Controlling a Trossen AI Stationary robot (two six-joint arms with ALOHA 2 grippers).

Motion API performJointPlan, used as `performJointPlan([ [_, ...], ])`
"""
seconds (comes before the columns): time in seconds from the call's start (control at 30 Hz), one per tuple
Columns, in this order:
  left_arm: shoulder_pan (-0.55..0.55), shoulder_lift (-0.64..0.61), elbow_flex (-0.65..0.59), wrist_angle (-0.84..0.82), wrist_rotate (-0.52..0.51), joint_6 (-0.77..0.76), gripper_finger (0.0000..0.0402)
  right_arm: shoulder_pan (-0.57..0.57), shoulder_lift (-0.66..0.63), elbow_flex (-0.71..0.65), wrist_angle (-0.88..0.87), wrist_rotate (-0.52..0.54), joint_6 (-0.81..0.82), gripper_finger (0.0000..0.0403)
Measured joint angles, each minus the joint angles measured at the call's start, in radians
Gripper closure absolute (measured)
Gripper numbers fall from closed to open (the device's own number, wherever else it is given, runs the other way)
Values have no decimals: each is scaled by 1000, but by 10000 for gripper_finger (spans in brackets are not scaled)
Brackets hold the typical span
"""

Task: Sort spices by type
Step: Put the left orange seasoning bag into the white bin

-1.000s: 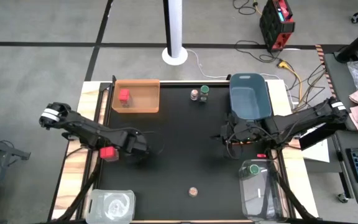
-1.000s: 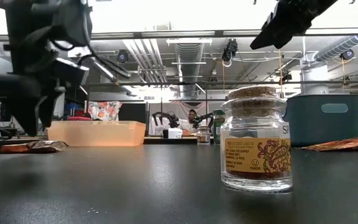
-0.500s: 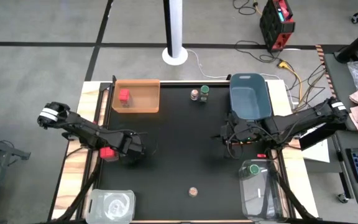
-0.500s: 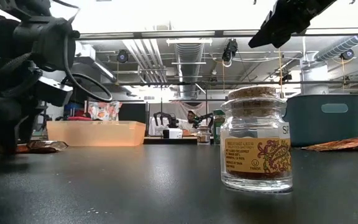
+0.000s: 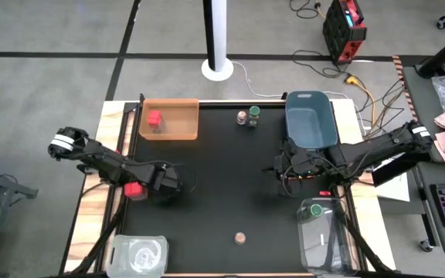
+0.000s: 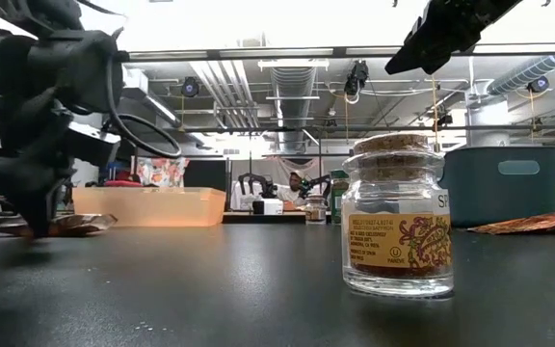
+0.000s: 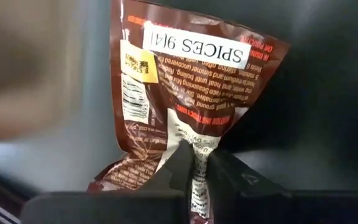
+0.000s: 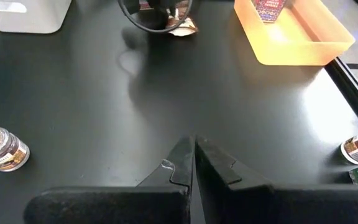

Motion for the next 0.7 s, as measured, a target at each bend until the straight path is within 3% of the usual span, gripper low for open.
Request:
performJointPlan([
  [0.13,-1,1,34,12,-23,18,391,0,0,0,0,0,-10,394],
  [0.4,-3,-5,232,22,-153,191,400,0,0,-25,18,1,-2,394],
  [0.7,15,-7,462,33,-112,323,401,0,49,-108,272,89,-178,394],
])
